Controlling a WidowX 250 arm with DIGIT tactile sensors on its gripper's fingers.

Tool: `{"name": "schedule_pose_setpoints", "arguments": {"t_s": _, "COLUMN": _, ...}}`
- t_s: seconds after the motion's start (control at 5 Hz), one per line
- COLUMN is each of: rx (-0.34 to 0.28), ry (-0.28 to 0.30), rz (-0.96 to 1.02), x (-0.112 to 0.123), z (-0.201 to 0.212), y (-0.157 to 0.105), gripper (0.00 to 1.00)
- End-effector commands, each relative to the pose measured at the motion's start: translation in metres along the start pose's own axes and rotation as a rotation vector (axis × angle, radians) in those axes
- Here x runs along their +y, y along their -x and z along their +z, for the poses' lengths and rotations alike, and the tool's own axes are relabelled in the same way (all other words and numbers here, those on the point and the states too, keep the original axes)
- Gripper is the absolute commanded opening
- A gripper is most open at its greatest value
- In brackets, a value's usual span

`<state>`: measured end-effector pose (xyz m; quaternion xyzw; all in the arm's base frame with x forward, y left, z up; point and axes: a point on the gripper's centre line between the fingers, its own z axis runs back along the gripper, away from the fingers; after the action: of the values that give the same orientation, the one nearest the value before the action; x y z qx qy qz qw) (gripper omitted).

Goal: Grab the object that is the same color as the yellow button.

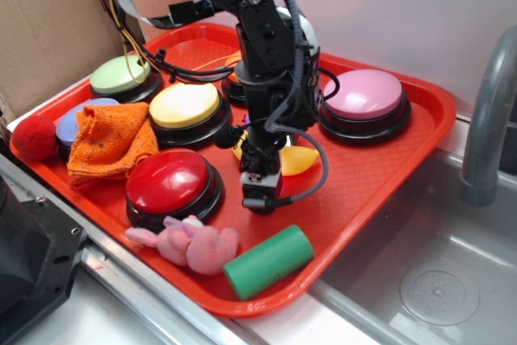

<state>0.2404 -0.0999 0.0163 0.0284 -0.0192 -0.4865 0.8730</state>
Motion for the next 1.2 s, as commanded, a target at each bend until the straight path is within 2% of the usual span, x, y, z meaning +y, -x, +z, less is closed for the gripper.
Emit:
{"name": "schedule_pose_setpoints", "arguments": {"t_s": 0.0, "rx": -0.008, "ry": -0.038, "rz": 0.058, "x": 0.005, "z": 0.026, "y": 0.0, "gripper": 0.0}}
{"name": "schedule_pose_setpoints", "arguments": {"t_s": 0.2, "rx": -0.016, "ry": -0.043, "rz": 0.194, "x": 0.013, "z": 0.051, "y": 0.007, "gripper": 0.0}}
{"name": "schedule_pose_setpoints", "arguments": {"t_s": 0.4, "rx": -0.021, "ry": -0.044, "rz": 0.445, "x": 0.033, "z": 0.1, "y": 0.026, "gripper": 0.0}}
{"name": "schedule_pose_setpoints", "arguments": {"t_s": 0.6, "rx": -0.014, "ry": -0.087, "rz": 0.695, "x": 0.048, "z": 0.143, "y": 0.053, "gripper": 0.0}}
{"name": "schedule_pose_setpoints", "arguments": {"t_s": 0.8, "rx": -0.001, "ry": -0.106, "rz": 0.944, "x": 0.049, "z": 0.177, "y": 0.081, "gripper": 0.0}}
{"name": "schedule_pose_setpoints", "arguments": {"t_s": 1.0, "rx": 0.006, "ry": -0.126, "rz": 1.076, "x": 0.047, "z": 0.194, "y": 0.097, "gripper": 0.0}}
